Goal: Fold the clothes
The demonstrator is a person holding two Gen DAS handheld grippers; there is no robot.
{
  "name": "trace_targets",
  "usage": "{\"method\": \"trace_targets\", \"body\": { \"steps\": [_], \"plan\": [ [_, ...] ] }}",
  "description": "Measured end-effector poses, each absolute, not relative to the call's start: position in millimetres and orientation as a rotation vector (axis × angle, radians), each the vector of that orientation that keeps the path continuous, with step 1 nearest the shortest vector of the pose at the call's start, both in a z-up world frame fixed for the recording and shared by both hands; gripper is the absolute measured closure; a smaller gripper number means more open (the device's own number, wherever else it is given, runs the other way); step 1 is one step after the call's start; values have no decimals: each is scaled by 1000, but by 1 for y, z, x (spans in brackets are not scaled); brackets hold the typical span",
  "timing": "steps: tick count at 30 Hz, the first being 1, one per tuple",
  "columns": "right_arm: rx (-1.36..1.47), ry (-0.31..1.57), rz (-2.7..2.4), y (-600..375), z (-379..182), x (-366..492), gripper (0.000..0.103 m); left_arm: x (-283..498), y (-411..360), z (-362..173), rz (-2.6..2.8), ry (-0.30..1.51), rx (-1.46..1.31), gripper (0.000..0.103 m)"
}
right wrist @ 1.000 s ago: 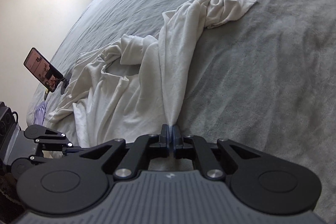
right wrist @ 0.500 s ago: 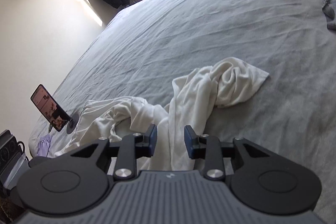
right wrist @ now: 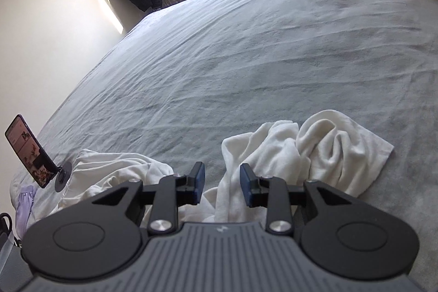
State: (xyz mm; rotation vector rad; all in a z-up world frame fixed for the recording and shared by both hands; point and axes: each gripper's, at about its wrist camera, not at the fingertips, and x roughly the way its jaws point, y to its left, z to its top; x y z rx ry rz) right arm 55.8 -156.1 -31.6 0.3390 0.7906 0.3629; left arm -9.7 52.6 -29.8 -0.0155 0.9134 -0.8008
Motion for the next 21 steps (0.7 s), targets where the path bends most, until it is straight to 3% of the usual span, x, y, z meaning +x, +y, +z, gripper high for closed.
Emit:
{"method": "trace_targets", "body": {
  "steps": [1,4,21],
  "plan": [
    [334,794,358,-155,-35,58,71,-8,52,-30,-799,914,-17,51],
    [303,793,337,-155,-41,60,100,-5,51,-31,-796,913,-16,51],
    [286,690,184,-226,6,-5,101,-12,37,-22,-793,877,-26,53]
  ]
}}
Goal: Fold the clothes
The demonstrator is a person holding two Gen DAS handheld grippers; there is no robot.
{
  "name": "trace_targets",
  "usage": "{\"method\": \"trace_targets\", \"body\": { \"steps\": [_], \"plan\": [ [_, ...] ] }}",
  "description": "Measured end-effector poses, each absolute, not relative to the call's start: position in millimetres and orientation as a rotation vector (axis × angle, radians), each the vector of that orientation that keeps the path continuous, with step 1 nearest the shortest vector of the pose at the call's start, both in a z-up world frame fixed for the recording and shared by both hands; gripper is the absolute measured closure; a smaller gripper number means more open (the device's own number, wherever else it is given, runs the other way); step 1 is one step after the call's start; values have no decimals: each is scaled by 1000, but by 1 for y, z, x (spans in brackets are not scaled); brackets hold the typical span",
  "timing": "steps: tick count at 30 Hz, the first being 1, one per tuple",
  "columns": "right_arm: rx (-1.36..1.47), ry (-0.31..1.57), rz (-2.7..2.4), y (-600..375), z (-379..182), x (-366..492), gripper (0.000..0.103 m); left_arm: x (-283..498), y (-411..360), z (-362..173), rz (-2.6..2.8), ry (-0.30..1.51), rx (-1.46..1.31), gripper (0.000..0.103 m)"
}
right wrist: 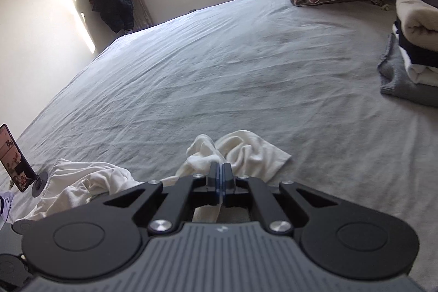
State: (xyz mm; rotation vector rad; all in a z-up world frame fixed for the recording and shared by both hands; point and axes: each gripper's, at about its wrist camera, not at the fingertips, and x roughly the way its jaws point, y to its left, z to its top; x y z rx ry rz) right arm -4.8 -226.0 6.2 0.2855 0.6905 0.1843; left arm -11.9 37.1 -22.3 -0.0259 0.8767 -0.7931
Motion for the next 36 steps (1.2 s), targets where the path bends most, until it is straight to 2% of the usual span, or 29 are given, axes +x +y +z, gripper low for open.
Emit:
{"method": "trace_targets", "body": {
  "steps": [7,15,18,22,29,36],
  "plan": [
    [304,686,118,-272,3,-47,101,-8,15,-18,-800,856,-13,53],
    [317,792,87,-304,-19,-90,101,-7,-14,-13,-823,842,18,54],
    [334,846,88,-312,-33,-94,101,-5,-28,-12,-821,842,62,54],
    [406,843,116,-325,-37,-96,91,5,-55,-11,-841,864,132,54],
    [403,776,94,-335,-29,-85,90,43,-113,-15,-880,950,116,61],
    [302,790,105,-323,-34,-75,89,63,-158,-20,-913,992,104,61]
  ]
}}
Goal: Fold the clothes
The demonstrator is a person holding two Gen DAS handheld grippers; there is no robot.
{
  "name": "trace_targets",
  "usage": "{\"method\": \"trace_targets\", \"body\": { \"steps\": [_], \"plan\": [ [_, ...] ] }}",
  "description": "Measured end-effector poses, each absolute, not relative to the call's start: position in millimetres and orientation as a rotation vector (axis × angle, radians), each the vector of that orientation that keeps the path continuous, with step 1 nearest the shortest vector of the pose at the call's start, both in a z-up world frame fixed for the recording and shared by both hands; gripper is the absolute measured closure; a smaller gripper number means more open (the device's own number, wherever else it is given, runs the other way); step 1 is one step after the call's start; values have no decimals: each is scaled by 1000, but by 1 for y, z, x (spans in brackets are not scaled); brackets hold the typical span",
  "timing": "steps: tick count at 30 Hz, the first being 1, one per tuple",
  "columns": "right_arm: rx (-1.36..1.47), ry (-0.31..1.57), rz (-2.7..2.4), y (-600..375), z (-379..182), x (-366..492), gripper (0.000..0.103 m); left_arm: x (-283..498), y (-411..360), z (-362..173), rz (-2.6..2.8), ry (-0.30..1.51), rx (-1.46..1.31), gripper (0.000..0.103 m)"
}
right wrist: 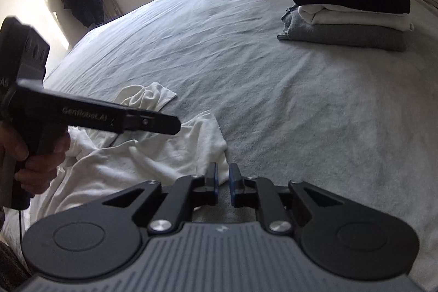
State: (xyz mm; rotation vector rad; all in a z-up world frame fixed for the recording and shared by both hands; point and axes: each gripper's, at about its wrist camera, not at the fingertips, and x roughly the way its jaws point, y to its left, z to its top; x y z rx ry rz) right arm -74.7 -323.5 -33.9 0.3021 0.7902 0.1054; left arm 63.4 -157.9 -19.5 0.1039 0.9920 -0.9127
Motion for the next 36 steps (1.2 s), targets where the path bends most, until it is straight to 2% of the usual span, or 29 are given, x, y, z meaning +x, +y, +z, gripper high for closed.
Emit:
{"method": "trace_targets", "body": {
  "steps": [4,7,9,10,11,17,18,20,36],
  "plan": [
    [250,797,107,-319,-37,-71,88,67,-174,-27,-910,1003,132,62],
    [236,797,115,-317,-38,-70,83,68,-178,-30,-902,1000,141,71],
    [235,794,125,-316,-37,-69,75,68,-178,-30,-909,999,133,84],
    [230,793,127,-315,-37,-69,72,68,-178,-30,-913,996,131,88],
    [220,792,125,-313,-38,-69,72,67,-178,-30,-918,992,133,97],
    [130,790,118,-298,-43,-68,73,58,-180,-31,-911,946,168,99],
    [111,789,119,-295,-44,-67,78,57,-180,-32,-908,940,168,100],
    [85,786,121,-290,-46,-68,100,54,-180,-32,-904,925,164,101],
    [233,631,-23,-353,14,-138,101,10,-216,6,-990,712,134,101]
  ]
}}
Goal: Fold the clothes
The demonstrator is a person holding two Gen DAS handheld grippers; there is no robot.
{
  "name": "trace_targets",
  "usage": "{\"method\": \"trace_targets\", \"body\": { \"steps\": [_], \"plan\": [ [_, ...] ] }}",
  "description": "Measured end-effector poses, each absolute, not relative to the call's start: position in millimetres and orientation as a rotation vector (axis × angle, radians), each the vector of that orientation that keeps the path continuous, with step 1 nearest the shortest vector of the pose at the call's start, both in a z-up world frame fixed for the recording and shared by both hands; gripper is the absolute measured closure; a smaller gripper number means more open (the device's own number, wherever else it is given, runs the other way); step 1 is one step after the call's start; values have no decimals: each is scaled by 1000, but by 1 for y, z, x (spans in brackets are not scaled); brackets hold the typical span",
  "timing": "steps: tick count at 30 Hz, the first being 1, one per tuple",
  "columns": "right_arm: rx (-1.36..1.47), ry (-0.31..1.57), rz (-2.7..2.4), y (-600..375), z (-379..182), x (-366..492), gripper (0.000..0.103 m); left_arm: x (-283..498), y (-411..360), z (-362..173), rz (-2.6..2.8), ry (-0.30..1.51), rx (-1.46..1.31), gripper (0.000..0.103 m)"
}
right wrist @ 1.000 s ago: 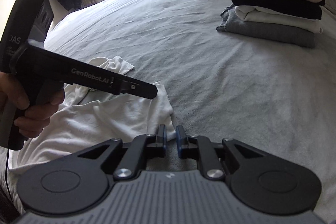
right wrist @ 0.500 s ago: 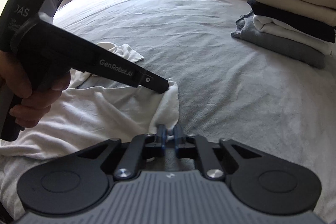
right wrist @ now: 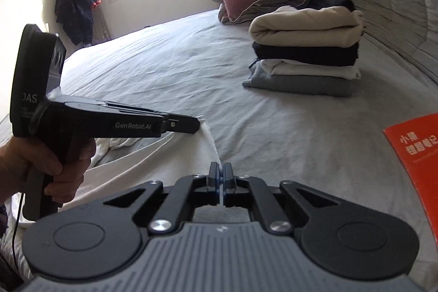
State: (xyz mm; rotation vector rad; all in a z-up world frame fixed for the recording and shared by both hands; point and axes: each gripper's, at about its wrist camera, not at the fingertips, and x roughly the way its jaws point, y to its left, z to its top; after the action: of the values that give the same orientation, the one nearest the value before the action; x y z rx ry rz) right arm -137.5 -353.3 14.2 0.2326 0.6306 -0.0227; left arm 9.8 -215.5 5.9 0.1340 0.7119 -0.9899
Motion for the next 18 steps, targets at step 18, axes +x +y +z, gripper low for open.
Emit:
{"method": "trace_targets", "body": {
  "steps": [18],
  "plan": [
    [249,787,-175,-403,-15,-170,101,-41,-296,-43,-1035,734,212,101]
  ]
}}
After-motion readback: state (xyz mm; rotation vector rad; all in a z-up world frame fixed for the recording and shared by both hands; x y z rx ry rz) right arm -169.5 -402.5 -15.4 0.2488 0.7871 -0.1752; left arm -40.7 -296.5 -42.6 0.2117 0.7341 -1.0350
